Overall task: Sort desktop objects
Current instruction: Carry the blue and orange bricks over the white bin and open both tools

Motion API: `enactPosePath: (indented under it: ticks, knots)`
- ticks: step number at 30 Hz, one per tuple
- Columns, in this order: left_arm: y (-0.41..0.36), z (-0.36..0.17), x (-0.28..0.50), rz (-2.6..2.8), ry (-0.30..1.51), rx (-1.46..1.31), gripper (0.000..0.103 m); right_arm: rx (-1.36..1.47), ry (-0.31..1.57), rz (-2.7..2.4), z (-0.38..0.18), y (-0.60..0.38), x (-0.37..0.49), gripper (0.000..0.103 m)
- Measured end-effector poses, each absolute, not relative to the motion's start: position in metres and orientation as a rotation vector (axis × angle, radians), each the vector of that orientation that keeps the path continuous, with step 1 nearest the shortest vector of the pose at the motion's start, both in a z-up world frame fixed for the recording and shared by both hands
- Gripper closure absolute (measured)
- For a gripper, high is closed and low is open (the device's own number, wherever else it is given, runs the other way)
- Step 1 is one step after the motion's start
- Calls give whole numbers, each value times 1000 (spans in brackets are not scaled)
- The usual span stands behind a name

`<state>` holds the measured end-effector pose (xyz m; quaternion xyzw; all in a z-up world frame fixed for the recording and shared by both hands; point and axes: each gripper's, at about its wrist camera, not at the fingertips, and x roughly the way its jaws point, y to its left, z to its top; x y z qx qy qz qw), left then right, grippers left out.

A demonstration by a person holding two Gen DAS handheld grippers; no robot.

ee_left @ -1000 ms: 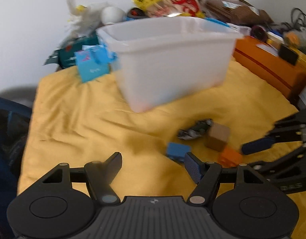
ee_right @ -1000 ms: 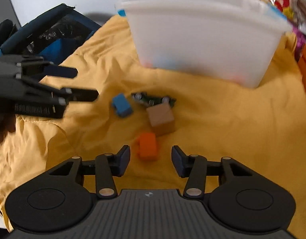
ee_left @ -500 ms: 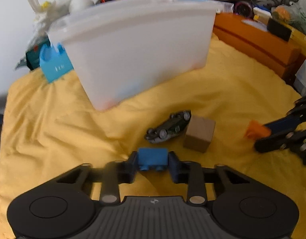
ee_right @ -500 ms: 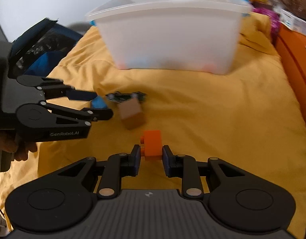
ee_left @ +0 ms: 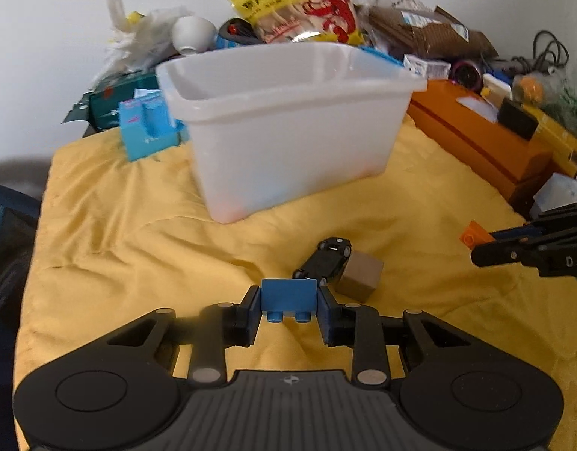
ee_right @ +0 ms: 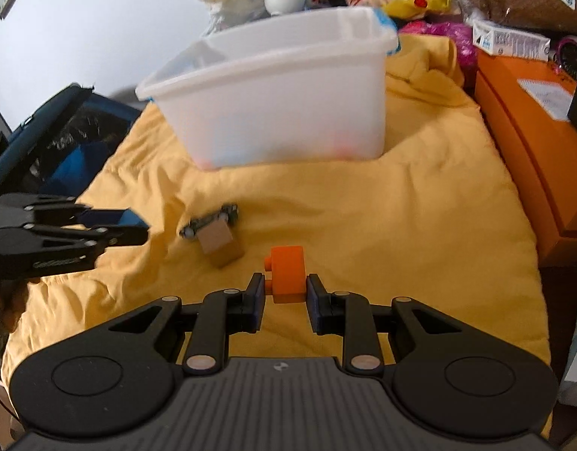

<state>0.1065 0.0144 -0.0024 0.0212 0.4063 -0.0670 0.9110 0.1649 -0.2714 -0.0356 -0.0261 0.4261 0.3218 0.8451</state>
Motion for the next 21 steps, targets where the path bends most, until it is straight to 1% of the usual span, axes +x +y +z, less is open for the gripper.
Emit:
enactPosePath:
  ticks: [7, 16, 21]
  knots:
    - [34, 31, 110, -89, 800, 8, 69, -35, 836, 674, -10, -273, 174, 76]
    - [65, 91, 136, -11, 717, -65, 69, -15, 689, 680, 57, -273, 200, 76]
    - [70, 121, 148, 15, 652, -70, 69, -26, 640, 684, 83, -269, 214, 76]
